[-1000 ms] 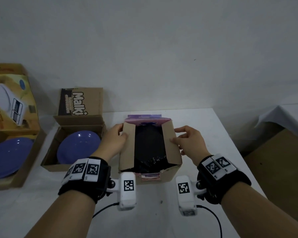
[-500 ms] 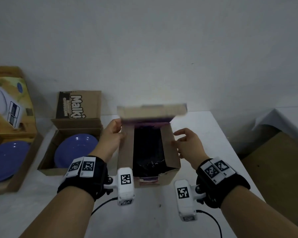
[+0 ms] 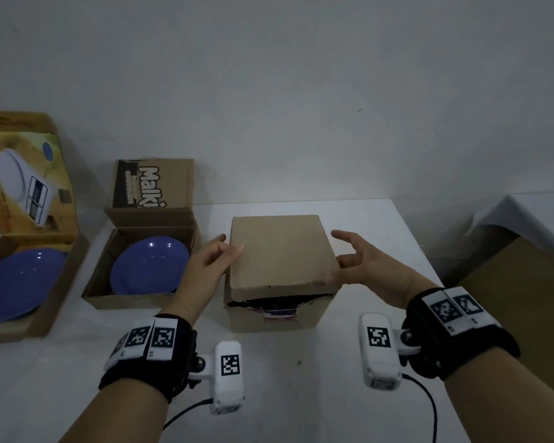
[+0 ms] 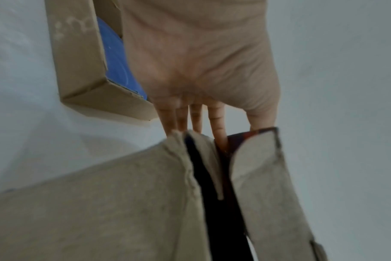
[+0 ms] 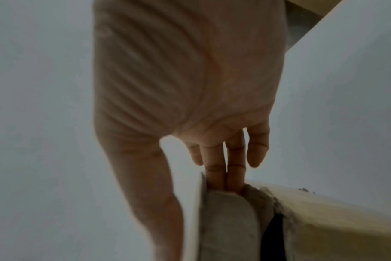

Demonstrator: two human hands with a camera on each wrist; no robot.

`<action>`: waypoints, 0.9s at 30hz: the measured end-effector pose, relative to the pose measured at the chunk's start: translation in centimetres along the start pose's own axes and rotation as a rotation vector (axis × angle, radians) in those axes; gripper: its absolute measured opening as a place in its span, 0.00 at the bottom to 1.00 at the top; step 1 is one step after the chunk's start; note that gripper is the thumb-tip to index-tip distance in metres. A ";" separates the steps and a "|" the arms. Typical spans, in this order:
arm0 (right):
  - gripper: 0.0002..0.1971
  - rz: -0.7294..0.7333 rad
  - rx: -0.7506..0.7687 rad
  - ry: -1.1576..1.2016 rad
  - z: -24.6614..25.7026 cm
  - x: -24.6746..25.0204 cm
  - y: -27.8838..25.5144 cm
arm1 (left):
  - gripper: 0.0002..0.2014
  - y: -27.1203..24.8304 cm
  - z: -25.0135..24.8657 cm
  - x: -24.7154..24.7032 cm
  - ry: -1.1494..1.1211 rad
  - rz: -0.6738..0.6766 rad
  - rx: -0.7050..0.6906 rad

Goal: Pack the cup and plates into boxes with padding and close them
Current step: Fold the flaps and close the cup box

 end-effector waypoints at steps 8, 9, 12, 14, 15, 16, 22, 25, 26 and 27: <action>0.25 -0.037 0.153 -0.108 0.4 -0.7 -1.4 | 0.31 -1.2 1.2 -0.5 0.146 0.090 -0.054; 0.23 -0.034 0.177 -0.143 0.4 -0.8 -1.6 | 0.29 -1.3 1.0 -0.6 0.141 0.093 -0.063; 0.20 -0.005 0.238 -0.279 1.0 -1.2 -1.6 | 0.17 -1.7 0.5 -0.7 0.111 0.087 -0.080; 0.17 -0.014 0.275 -0.354 1.2 -1.3 -1.6 | 0.18 -1.8 0.4 -0.6 0.112 0.068 -0.077; 0.16 -0.029 0.290 -0.384 1.2 -1.3 -1.6 | 0.20 -1.7 0.5 -0.6 0.122 0.060 -0.073; 0.15 -0.045 0.299 -0.410 1.1 -1.2 -1.6 | 0.20 -1.7 0.6 -0.5 0.143 0.053 -0.072; 0.05 -0.081 0.279 -0.370 0.3 -0.9 -1.3 | 0.23 -2.3 1.2 0.0 0.176 -0.053 -0.056; 0.06 -0.263 0.272 -0.369 0.0 0.8 -1.0 | 0.25 -2.2 0.7 -0.1 0.179 -0.065 -0.057; 0.09 -0.277 0.248 -0.363 -0.5 0.8 -0.9 | 0.28 -2.0 0.3 -0.3 0.180 -0.042 -0.078; 0.11 -0.264 0.225 -0.341 -1.0 0.5 -0.7 | 0.29 -1.8 -0.1 -0.7 0.188 -0.017 -0.092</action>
Point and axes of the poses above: each hand's wrist, its own y-axis towards the middle knuckle, its own x-axis out of the back of the hand, z = x × y, the point moved 9 cm from there along y, towards the middle knuckle, and after that the axes turned 12 degrees about y, right-handed, at the moved point
